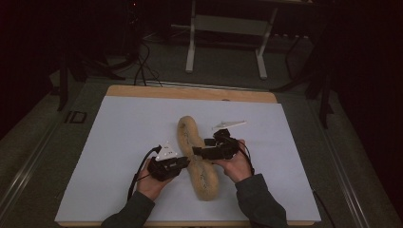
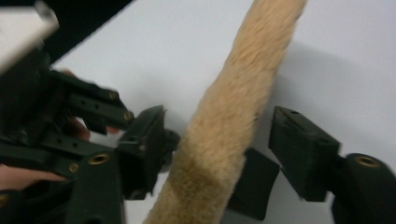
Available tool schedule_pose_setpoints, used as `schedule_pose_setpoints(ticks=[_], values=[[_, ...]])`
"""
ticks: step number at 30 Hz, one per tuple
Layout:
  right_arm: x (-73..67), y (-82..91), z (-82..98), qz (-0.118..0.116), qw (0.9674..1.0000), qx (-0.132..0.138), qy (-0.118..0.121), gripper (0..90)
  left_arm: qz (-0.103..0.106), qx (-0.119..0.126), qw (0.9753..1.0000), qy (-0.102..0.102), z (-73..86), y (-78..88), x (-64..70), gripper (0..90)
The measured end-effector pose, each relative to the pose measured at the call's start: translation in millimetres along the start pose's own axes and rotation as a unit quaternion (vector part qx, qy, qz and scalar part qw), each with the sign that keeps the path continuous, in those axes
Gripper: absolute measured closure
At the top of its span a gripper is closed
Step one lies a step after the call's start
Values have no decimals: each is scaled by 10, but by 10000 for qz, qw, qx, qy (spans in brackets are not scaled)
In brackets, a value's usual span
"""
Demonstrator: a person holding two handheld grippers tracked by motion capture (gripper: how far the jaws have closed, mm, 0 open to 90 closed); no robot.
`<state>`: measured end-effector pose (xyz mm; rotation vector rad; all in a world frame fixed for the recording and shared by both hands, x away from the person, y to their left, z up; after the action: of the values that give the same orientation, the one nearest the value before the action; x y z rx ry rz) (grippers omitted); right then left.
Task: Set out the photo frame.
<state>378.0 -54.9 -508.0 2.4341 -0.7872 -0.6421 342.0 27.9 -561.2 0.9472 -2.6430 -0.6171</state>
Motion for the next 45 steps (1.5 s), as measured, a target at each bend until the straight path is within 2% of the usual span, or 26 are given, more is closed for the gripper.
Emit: schedule_pose_setpoints(ticks=[3, 11, 15, 17, 27, 31, 37, 42, 45], values=[[-24, -77, 70, 15, 9996, -241, 119, 492, -10, 2, 10000, 8, 0, 9, -13, 793], [-12, -84, 89, 51, 9993, -349, 126, 535, -19, 9, 10000, 28, 0, 16, -25, 793], [-15, -78, 77, 87, 9987, -403, 286, 577, -13, 0, 10000, 20, 4, 11, -22, 793], [-19, -77, 72, 33, 9986, -425, 322, 597, -8, 2, 10000, 25, 3, 13, -22, 793], [1, -92, 47, -209, 9969, -554, 519, 616, -9, 12, 10000, 32, 0, 23, -32, 795], [16, -100, 30, -348, 9947, -656, 717, 627, -17, 8, 10000, 41, 2, 24, -36, 796], [53, -110, 0, -436, 9912, -742, 1004, 635, -18, -4, 10000, 43, 7, 19, -40, 796], [55, -103, 5, -425, 9916, -721, 986, 626, -47, 2, 10000, 52, 7, 28, -61, 795], [56, -86, 10, -327, 9922, -654, 1009, 581, -81, 3, 9999, 69, 10, 34, -83, 794]])
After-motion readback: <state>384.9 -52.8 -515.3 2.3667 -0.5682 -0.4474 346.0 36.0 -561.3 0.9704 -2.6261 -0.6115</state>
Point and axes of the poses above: each handheld gripper's, and its own axes: y roughly backward along the jaws, z roughly out of its underside, x roughly to its right, the point moved 10 cm from there along -y, roughly forward along the jaws, and after that the axes turned 4 degrees about x, right-handed, at the moved point
